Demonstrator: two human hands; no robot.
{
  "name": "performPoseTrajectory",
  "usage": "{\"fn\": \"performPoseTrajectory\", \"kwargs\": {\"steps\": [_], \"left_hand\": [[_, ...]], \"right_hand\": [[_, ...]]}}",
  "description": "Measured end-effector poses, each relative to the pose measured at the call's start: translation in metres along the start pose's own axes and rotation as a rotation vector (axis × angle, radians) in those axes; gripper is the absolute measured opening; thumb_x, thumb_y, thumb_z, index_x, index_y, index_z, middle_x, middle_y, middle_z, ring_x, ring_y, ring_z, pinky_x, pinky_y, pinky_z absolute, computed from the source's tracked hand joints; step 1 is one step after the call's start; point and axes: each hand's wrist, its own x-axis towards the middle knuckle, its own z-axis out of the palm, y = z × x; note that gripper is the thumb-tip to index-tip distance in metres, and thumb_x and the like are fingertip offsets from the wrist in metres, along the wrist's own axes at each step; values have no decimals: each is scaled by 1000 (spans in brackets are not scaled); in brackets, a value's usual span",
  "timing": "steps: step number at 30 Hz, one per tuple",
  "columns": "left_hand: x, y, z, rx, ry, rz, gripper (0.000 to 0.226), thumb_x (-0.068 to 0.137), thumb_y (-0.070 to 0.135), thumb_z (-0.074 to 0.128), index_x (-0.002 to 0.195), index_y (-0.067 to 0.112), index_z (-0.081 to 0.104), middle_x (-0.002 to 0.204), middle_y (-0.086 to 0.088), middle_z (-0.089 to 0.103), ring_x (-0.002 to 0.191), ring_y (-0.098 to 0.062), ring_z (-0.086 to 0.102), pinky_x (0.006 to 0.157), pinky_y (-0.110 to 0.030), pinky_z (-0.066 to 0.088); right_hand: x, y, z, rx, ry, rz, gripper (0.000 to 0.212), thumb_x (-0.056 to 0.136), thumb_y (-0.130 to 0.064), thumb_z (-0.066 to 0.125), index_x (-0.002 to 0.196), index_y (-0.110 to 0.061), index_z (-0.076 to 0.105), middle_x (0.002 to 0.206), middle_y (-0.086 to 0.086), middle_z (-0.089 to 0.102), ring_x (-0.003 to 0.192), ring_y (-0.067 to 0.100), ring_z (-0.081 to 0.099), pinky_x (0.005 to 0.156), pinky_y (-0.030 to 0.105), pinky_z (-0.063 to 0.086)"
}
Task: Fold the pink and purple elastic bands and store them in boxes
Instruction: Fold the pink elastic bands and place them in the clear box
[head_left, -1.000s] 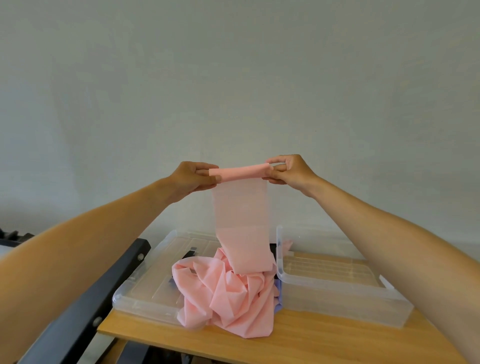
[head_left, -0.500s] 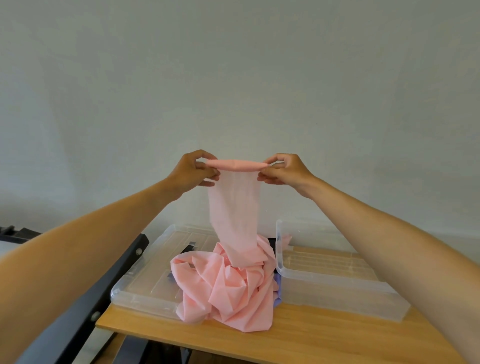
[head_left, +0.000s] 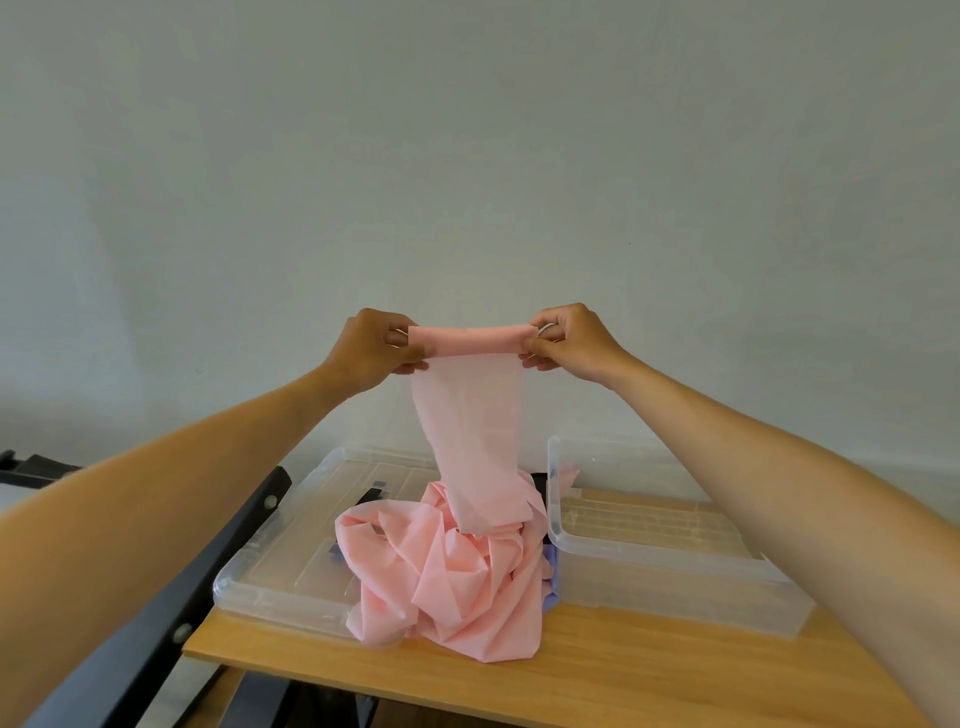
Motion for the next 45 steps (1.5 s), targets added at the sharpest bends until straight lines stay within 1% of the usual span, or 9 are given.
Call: {"fn": "performPoseTrajectory", "kwargs": {"steps": [4, 8, 13, 18, 21, 27, 32, 36, 45], "left_hand": [[-7, 5, 5, 76, 1, 44, 11, 98, 19, 70, 103, 9, 69, 72, -12, 76, 62, -25, 75, 61, -33, 63], [-6, 4, 5, -150, -5, -19, 19, 92, 9, 75, 110, 8, 71, 90, -13, 79, 83, -25, 78, 76, -35, 65], [-4, 11, 4, -393, 35, -125, 24, 92, 18, 76, 112, 5, 73, 97, -18, 78, 88, -27, 78, 77, -29, 64], [-3, 1, 1, -325, 11, -121, 47, 85, 5, 81, 128, 11, 65, 103, -14, 76, 92, -25, 77, 76, -25, 62], [-1, -7, 0, -150, 30, -71, 38, 84, 2, 82, 120, 7, 73, 105, -10, 76, 98, -22, 75, 85, -29, 63], [-8, 0, 1, 50, -1, 25, 13, 96, 15, 71, 106, 6, 71, 73, -13, 77, 64, -24, 76, 63, -30, 64], [-7, 6, 3, -222, 2, -65, 20, 92, 14, 77, 110, 8, 72, 88, -13, 79, 84, -25, 79, 80, -34, 64], [-8, 11, 5, -376, 52, -115, 25, 94, 22, 75, 110, 4, 73, 94, -17, 79, 87, -26, 79, 79, -30, 64], [-5, -3, -1, -208, 20, -46, 36, 86, 10, 82, 120, 5, 72, 106, -11, 76, 98, -21, 75, 83, -25, 62]], "right_hand": [[-5, -2, 2, -34, 19, -9, 9, 102, -12, 64, 108, -5, 65, 76, 11, 78, 69, 25, 78, 63, 31, 63], [-7, -4, 5, 248, 25, 81, 13, 95, 2, 68, 108, 3, 67, 93, 18, 79, 87, 26, 80, 72, 30, 63], [-6, -9, 3, 513, 20, 147, 15, 99, -16, 69, 107, -3, 69, 106, 17, 77, 95, 28, 79, 83, 30, 63], [-2, -2, 3, 357, 15, 67, 29, 98, -8, 70, 126, -3, 62, 95, 14, 78, 85, 16, 79, 76, 24, 63], [0, 1, 2, 189, 9, 16, 28, 99, -8, 68, 125, 1, 65, 98, 16, 77, 89, 16, 78, 76, 25, 63], [-5, -4, 2, -109, 13, -60, 8, 103, -16, 63, 105, -9, 64, 77, 11, 77, 64, 23, 77, 61, 30, 63], [-6, -8, 5, 137, 27, 15, 11, 100, -6, 66, 110, -2, 64, 89, 18, 78, 79, 28, 79, 65, 32, 62], [-8, -17, 5, 362, 19, 80, 25, 98, -19, 72, 114, 0, 67, 97, 20, 78, 89, 29, 79, 78, 34, 65], [-2, -9, -1, 128, 29, -9, 28, 99, -11, 69, 124, 0, 63, 103, 18, 77, 94, 25, 79, 74, 27, 64]]}}
